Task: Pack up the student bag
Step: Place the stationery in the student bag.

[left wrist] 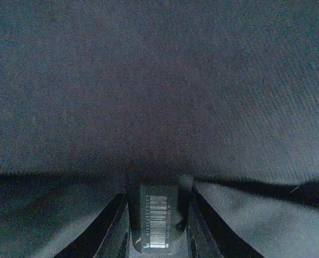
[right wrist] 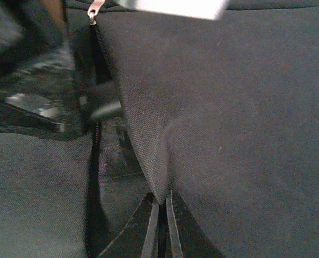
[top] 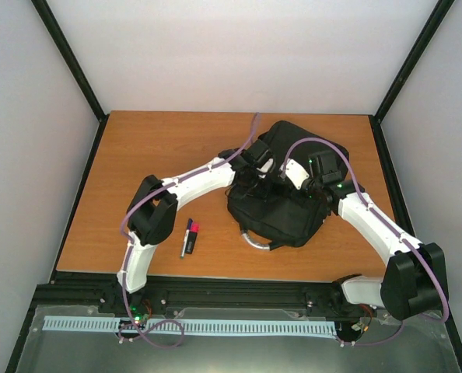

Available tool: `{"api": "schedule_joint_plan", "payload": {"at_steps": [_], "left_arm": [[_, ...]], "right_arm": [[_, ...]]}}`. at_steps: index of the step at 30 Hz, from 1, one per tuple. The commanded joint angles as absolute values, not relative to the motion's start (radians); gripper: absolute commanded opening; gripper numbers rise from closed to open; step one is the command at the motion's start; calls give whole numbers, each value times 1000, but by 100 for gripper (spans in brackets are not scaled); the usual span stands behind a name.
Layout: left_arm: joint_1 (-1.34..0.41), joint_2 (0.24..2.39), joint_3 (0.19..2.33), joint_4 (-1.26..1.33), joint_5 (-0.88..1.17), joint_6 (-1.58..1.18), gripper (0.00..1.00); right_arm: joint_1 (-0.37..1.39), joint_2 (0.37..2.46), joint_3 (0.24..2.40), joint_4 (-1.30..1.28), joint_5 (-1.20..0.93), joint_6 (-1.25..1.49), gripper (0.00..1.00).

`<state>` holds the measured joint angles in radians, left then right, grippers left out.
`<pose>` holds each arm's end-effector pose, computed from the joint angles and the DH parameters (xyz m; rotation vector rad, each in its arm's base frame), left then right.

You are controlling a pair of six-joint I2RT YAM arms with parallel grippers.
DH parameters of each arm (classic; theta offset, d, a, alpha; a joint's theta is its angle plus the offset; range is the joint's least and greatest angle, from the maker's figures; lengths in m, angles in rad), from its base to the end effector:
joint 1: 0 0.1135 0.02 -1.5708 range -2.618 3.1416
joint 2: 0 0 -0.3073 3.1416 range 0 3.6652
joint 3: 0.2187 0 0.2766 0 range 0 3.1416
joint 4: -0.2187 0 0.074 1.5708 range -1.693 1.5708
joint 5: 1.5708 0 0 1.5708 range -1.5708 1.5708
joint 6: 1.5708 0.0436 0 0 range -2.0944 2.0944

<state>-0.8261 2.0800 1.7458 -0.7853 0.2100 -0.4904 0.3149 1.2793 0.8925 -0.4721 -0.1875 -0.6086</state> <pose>0.3291 -0.3704 0.2450 0.5428 2.7915 -0.6362 0.2644 0.0947 0.2731 -1.1492 2.1203 0.0931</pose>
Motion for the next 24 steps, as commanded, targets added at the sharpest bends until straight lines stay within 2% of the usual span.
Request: {"api": "schedule_joint_plan", "payload": {"at_steps": [1, 2, 4, 6, 11, 16, 19, 22, 24], "left_arm": [[-826, 2134, 1840, -781, 184, -459, 20], [-827, 2139, 1848, -792, 173, -460, 25], [-827, 2130, 1847, -806, 158, -463, 43], [-827, 2101, 1824, -808, 154, -465, 51], [-827, 2000, 1739, -807, 196, -452, 61], [-828, 1886, 1622, -804, 215, -456, 63], [-828, 1835, 1530, -775, 188, -474, 55], [-828, 1833, 1478, -746, 198, -481, 29], [-828, 1852, 1474, -733, 204, -482, 3]], "right_arm": [[316, 1265, 890, -453, -206, -611, 3], [316, 1267, 890, -454, -206, -613, 3], [313, 1271, 889, -453, -206, -614, 3], [311, 1274, 889, -455, -208, -616, 3], [310, 1283, 890, -459, -217, -618, 3], [308, 1293, 891, -462, -220, -619, 3], [308, 1298, 892, -464, -223, -617, 3], [308, 1302, 894, -464, -224, -617, 3], [308, 1307, 897, -466, -225, -617, 3]]}}
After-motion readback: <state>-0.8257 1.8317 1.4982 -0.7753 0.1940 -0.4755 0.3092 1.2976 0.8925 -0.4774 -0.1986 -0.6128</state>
